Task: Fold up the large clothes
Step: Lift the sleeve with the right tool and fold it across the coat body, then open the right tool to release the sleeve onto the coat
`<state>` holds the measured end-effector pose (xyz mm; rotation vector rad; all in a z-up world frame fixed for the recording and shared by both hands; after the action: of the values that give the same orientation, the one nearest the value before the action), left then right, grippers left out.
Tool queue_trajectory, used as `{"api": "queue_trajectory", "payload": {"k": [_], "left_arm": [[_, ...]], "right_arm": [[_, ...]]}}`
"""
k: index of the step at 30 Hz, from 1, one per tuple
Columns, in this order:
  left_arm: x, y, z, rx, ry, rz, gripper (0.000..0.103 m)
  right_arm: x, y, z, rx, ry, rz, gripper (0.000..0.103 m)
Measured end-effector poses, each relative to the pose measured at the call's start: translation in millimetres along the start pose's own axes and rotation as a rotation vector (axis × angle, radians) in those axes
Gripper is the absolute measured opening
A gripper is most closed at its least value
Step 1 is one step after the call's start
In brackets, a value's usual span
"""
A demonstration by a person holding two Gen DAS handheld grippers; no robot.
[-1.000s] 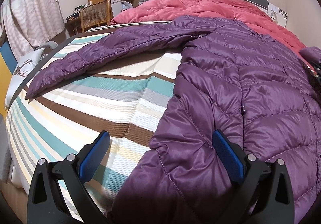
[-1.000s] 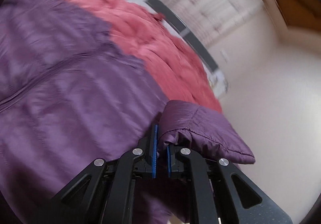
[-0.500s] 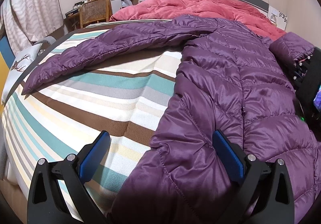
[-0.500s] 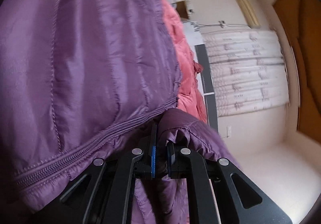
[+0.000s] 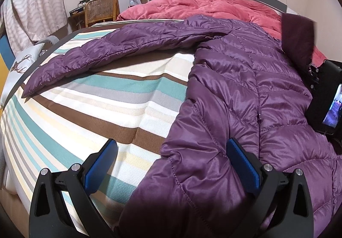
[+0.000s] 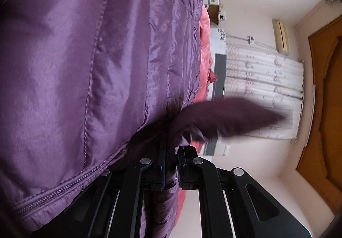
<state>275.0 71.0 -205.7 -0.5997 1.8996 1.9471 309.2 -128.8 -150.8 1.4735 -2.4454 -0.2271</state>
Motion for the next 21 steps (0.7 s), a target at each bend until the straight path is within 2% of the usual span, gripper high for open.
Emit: {"api": "queue_trajectory", "payload": {"k": [2,3,7,9,11,15,18,19,20,21], "left_arm": [[0,0,0,0.002,0.001,0.002,0.101],[0,0,0,0.003,0.002,0.006,0.101],[-3,5,1,0.026,0.033,0.064,0.101],[-18,21,-5,0.091,0.069,0.035,0.101],[-34,35,-14,0.121,0.072,-0.007,0.101],[-73,44,-57,0.164,-0.020,-0.063,0.101],[-95,35,-89,0.207,-0.070,-0.083,0.100],[-102,26,-101,0.219,-0.083,-0.068,0.096],[-104,22,-109,0.228,-0.088,-0.055,0.083],[-110,10,-122,0.253,-0.094,-0.028,0.078]], "right_arm": [[4,1,-6,-0.035,-0.061,0.013,0.013],[8,4,-10,-0.057,-0.104,0.014,0.020],[31,15,-34,-0.152,-0.322,0.004,0.059],[53,20,-45,-0.276,-0.503,0.011,0.061],[81,17,-51,-0.382,-0.683,0.060,0.061],[138,3,-54,-0.543,-1.041,0.176,0.061],[182,-1,-46,-0.603,-1.290,0.243,0.061],[195,-1,-40,-0.592,-1.351,0.267,0.061],[205,-2,-37,-0.581,-1.400,0.288,0.061],[214,-5,-36,-0.571,-1.442,0.313,0.061]]}}
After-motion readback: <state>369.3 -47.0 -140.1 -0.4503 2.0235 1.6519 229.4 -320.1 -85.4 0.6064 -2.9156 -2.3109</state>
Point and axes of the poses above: each gripper's, at about its wrist camera, not at the fingertips, and y roughly against the way its jaws point, z to its left, x to its underside, the point moved 9 cm from there along -y, roughly the way its jaws point, and after that the axes turned 7 degrees about z, right-handed, at the moved point
